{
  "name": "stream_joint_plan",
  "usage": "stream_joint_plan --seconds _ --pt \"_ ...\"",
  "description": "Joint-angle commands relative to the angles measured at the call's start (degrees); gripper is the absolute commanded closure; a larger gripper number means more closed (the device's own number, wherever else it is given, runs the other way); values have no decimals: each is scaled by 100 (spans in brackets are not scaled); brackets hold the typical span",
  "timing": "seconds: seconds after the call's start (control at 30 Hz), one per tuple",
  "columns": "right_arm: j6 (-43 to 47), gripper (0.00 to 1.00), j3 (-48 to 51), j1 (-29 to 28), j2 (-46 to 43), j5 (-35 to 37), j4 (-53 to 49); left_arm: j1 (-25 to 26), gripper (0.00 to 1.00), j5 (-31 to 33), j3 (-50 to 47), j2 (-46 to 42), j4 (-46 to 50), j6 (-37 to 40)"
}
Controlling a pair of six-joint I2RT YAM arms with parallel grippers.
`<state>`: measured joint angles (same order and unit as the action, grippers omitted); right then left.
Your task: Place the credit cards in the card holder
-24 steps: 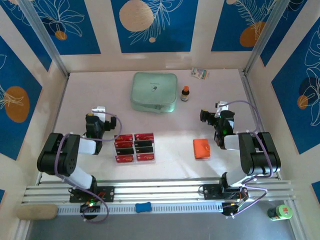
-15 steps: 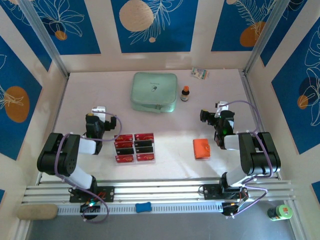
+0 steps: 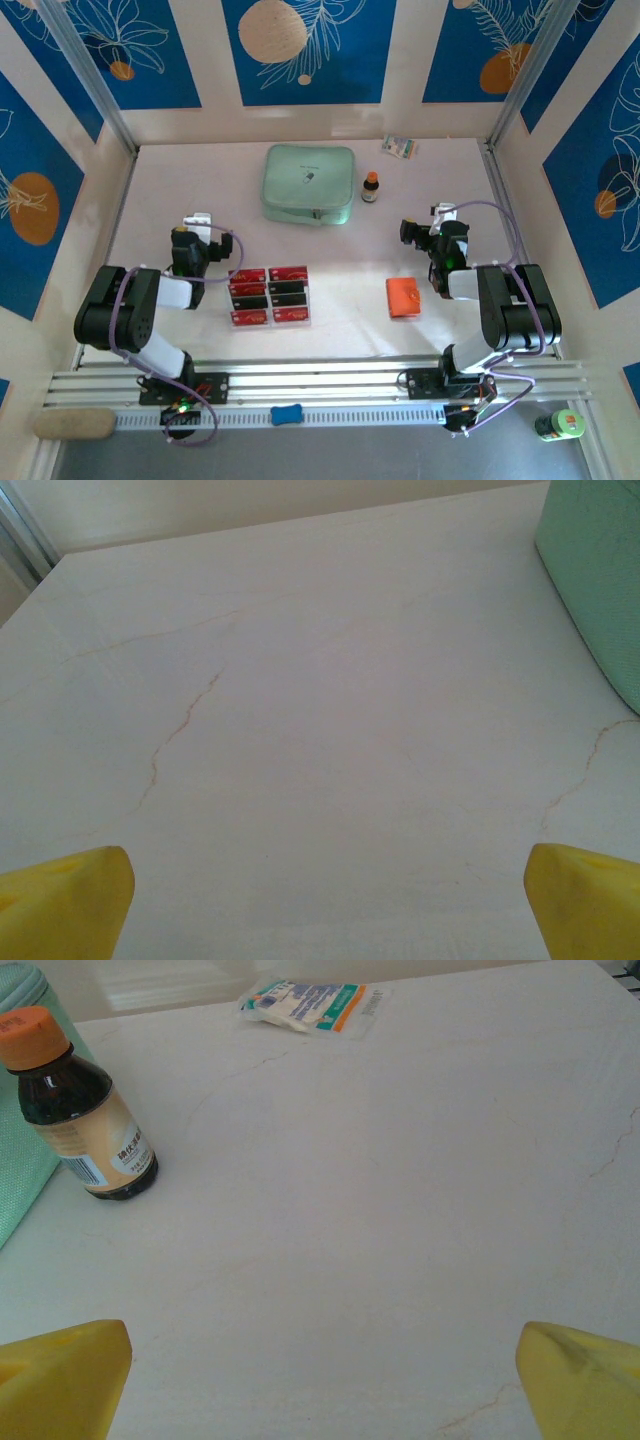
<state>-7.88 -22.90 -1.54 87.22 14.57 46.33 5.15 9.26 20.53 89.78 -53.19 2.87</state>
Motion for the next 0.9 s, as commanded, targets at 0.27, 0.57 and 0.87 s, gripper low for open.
stream_joint_plan --seconds 0.27,0.57,0.87 --pt "6 1 -7 49 6 -144 166 -16 0 24 76 4 -96 -112" --pt "18 1 28 50 -20 -169 223 -17 0 15 16 -24 -200 -103" --pt "-391 1 -1068 93 -1211 -21 -2488 -14 0 661 564 -924 1498 -298"
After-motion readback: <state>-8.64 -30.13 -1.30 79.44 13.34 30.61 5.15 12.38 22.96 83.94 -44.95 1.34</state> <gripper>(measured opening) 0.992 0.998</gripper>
